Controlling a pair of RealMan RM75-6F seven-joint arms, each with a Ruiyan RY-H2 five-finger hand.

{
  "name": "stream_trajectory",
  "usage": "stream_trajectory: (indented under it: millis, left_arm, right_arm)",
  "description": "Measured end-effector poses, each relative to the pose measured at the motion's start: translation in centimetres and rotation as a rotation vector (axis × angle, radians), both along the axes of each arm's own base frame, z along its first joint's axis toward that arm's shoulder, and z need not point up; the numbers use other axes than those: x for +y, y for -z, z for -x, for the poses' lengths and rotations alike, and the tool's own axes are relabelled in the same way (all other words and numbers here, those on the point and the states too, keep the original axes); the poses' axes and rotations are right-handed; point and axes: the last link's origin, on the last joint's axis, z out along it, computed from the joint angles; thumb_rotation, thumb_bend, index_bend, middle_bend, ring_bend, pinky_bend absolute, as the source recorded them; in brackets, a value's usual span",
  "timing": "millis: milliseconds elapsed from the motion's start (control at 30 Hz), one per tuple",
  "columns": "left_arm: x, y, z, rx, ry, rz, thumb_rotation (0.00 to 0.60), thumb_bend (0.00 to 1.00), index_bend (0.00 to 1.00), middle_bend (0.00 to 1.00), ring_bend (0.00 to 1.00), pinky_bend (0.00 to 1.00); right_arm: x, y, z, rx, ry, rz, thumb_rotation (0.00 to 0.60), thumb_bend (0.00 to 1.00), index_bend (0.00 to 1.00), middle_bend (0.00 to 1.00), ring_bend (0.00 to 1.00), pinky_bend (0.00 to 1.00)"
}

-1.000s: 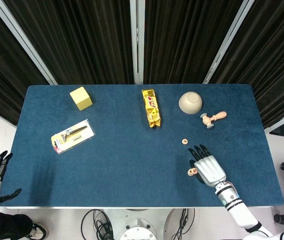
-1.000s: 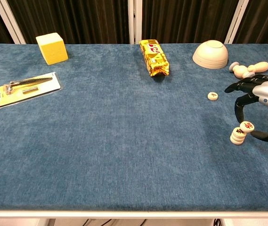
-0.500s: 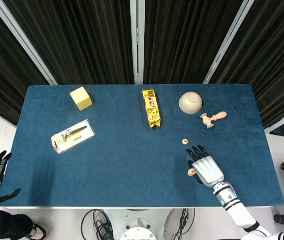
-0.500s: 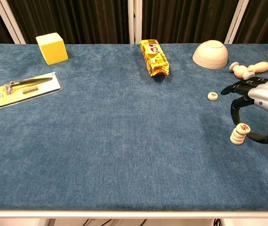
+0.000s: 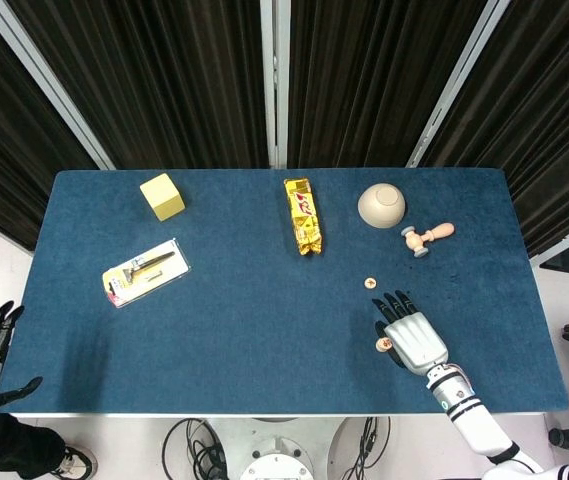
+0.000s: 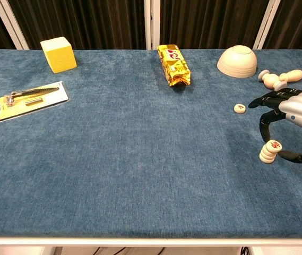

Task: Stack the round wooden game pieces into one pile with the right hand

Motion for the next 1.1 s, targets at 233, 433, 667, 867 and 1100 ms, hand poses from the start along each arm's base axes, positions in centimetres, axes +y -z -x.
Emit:
stream_trajectory:
  millis: [233, 433, 667, 867, 1100]
  left_arm:
    - [0.04, -0.02, 0.08, 0.001, -0.004, -0.001, 0.6, 0.08, 0.03, 0.0, 0.0, 0.0]
    - [0.03, -0.08, 0.07, -0.001, -0.003, -0.003, 0.6, 0.08, 0.03, 0.0, 0.0, 0.0]
    - [-0.03, -0.14, 0.08, -0.003, -0.002, -0.004, 0.6, 0.08, 0.03, 0.0, 0.0, 0.0]
    - [-0.03, -0.13, 0.07, -0.003, -0.003, -0.003, 0.6, 0.08, 0.03, 0.0, 0.0, 0.0]
    - [-0.04, -0.15, 0.05, -0.004, -0.001, -0.004, 0.6, 0.08, 0.03, 0.0, 0.0, 0.0]
  right_arm:
    - [-0.05, 0.07, 0.01, 0.004, 0.002, -0.004, 0.6, 0.29, 0.46, 0.08, 0.0, 0.0]
    - [-0.08, 0.14, -0.09, 0.002, 0.002, -0.006, 0.6, 0.29, 0.45, 0.08, 0.0, 0.0]
    - [-0.1, 0.11, -0.14, -0.002, 0.001, -0.004, 0.6, 0.29, 0.43, 0.08, 0.0, 0.0]
    - [-0.1, 0.08, -0.09, 0.001, 0.003, -0.008, 0.6, 0.28, 0.41, 0.07, 0.0, 0.0]
    - [-0.06, -0.43, -0.33, -0.016, 0.003, -0.001, 0.6, 0.28, 0.37, 0.07, 0.0, 0.0]
